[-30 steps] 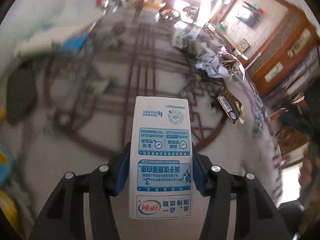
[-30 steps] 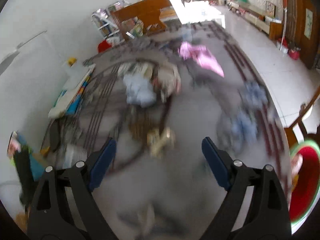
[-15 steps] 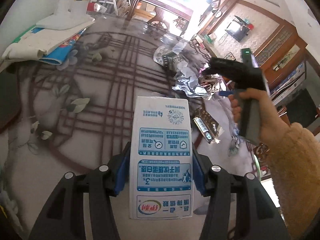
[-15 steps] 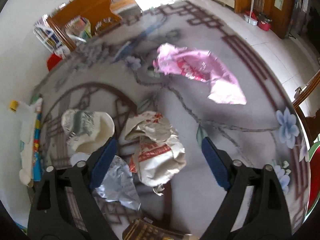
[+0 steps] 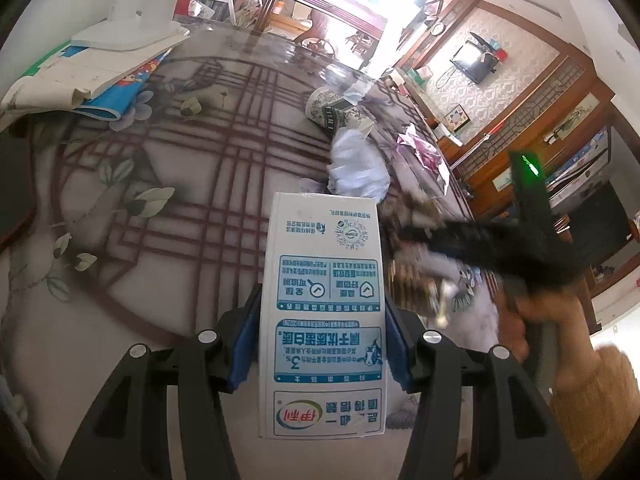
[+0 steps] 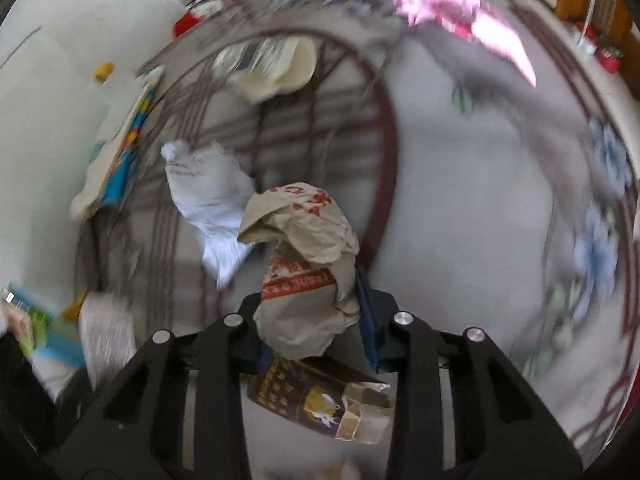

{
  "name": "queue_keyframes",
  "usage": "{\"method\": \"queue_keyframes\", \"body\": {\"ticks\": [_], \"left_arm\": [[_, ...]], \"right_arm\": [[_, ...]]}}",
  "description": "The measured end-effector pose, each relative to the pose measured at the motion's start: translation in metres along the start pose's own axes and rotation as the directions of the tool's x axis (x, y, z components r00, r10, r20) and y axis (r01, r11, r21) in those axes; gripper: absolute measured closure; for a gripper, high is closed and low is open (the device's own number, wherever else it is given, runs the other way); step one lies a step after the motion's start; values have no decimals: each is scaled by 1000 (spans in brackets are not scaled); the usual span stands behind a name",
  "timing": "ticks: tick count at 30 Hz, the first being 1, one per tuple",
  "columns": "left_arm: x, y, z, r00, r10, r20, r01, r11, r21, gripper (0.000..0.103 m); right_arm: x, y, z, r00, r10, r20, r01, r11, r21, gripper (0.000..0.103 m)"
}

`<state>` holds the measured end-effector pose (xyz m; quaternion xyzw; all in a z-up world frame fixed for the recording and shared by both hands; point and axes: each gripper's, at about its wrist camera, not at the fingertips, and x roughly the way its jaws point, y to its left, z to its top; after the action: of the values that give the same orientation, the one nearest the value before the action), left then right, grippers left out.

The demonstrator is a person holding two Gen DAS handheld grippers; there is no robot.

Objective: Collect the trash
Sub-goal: 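Grasp the white milk carton with the left gripper while the right gripper grasps the crumpled paper bag, then carry the milk carton and paper bag to the red bucket with both grippers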

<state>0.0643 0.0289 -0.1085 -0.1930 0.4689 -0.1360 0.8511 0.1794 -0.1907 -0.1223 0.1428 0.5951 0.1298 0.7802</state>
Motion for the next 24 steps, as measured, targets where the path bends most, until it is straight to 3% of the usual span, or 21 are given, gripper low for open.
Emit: {"method": "queue_keyframes", "body": {"ticks": [5,12,24], "left_arm": [[-2,-2,-2,1000,2,8,-2,1000,11,52],[1,-8,-5,1000,-3,7,3,999,39,52],[-7,-25,-12,999,-11,53,5,995,103,52]], "right_arm": [[-39,2,-37,996,51,71,-50,999,-9,69],[-111,15,-85,964,1,266,32,992,-119,69],[-174,-7,-148,913,-80,399,136,984,-112,69]]}}
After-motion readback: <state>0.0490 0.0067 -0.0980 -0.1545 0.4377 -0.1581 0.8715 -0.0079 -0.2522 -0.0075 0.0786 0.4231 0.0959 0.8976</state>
